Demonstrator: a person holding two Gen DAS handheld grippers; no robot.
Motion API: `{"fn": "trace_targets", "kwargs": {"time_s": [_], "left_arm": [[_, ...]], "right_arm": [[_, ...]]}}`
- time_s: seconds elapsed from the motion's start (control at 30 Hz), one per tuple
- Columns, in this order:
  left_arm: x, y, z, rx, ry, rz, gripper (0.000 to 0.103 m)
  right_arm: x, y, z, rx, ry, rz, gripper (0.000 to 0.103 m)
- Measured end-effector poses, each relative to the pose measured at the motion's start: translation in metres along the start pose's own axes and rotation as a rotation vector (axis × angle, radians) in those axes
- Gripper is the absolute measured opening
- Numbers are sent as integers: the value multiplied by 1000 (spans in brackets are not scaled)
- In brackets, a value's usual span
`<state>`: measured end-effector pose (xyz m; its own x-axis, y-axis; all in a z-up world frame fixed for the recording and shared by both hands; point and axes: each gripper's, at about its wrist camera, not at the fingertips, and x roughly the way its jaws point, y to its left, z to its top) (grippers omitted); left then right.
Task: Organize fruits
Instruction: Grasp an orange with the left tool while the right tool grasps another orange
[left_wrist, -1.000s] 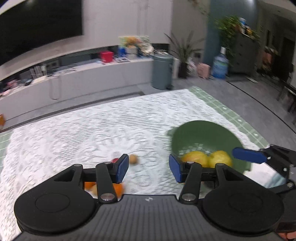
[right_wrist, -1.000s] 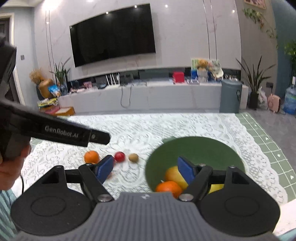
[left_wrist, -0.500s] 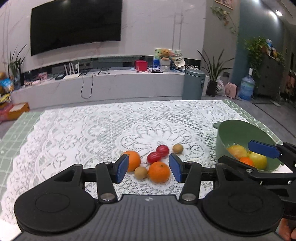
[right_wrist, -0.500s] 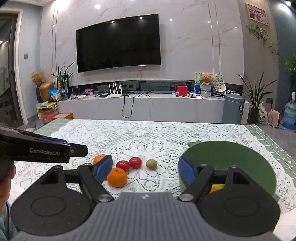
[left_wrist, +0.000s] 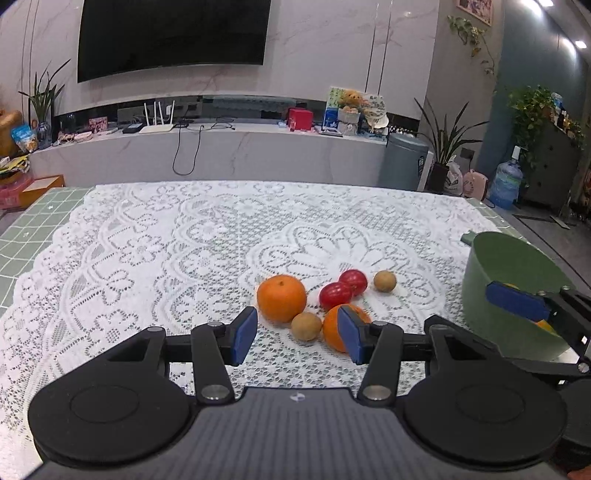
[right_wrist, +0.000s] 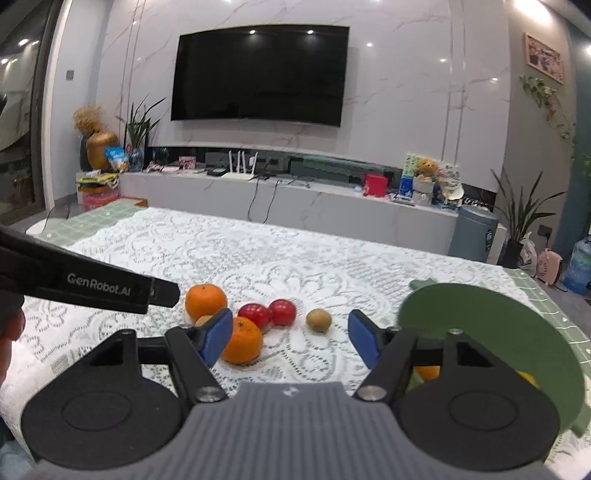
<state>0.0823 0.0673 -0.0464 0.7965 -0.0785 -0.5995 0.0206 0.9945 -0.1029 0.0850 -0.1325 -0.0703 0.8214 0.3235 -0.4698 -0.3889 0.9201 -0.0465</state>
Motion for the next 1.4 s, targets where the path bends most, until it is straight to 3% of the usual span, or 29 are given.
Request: {"fn": "trace_targets", "kwargs": {"time_s": [0.13,0.67,1.4], "left_arm": [[9,4,-1,-11,12,2,59],[49,25,5,-69,69,-28,59],[95,35,16,-139,111,-93,63]], "right_arm": [[17,3,-5,-2,42,19,54],[72,15,-12,22,124,140,51],[96,7,-14,82,162,219,48]]}}
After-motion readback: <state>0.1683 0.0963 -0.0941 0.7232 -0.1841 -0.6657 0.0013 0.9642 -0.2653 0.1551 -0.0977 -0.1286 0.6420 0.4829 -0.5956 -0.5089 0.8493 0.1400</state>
